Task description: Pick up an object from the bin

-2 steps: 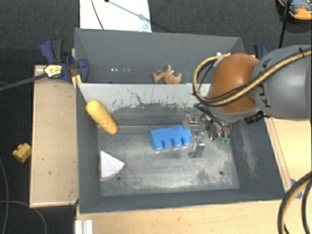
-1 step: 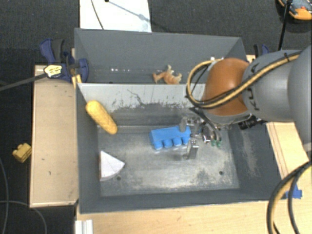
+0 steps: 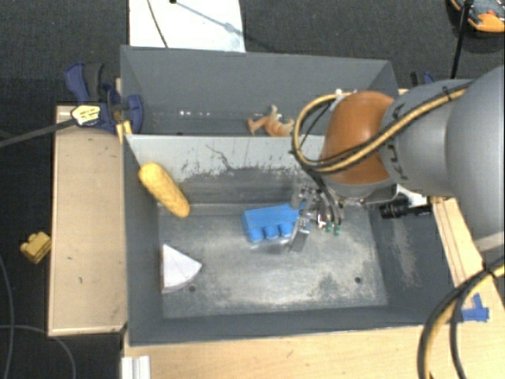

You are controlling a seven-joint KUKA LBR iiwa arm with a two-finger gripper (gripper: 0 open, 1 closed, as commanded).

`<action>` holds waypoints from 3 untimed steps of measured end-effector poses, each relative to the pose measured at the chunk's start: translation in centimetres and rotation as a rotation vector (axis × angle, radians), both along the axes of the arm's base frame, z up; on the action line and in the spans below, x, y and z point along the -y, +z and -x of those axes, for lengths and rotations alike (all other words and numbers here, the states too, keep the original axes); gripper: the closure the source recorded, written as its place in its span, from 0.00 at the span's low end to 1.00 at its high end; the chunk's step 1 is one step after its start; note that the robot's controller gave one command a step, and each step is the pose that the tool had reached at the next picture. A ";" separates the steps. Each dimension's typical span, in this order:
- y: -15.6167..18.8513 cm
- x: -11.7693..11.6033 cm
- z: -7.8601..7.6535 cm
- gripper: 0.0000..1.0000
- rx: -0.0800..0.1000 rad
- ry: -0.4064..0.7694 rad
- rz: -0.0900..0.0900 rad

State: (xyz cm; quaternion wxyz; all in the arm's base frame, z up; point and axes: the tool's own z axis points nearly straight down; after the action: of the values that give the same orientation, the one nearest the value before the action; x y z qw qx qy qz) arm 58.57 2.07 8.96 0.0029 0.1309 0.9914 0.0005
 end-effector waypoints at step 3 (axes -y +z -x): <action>-1.5 -1.6 -0.5 0.00 0.001 0.102 0.001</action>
Offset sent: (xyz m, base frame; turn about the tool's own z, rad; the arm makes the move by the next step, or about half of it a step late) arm 0.0005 0.0045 -0.0196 -0.0456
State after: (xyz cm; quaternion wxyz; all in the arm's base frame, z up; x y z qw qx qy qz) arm 59.05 3.70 7.41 0.0036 0.0800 0.9968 0.0003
